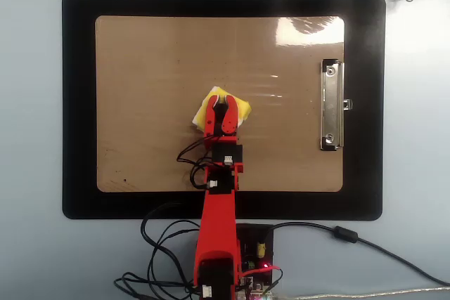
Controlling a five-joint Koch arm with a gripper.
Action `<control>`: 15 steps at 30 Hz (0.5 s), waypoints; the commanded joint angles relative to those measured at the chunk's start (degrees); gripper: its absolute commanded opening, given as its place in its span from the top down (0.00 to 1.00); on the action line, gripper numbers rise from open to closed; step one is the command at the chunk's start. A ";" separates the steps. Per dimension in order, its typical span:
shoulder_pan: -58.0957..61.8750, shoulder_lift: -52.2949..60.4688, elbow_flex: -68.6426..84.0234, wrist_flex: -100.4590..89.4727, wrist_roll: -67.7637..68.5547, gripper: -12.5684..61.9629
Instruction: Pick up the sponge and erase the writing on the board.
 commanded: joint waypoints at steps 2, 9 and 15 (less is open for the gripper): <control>2.99 1.14 1.67 -0.62 -0.88 0.94; 22.24 3.16 1.67 -0.88 16.61 0.94; 17.31 2.99 2.11 -0.88 15.56 0.94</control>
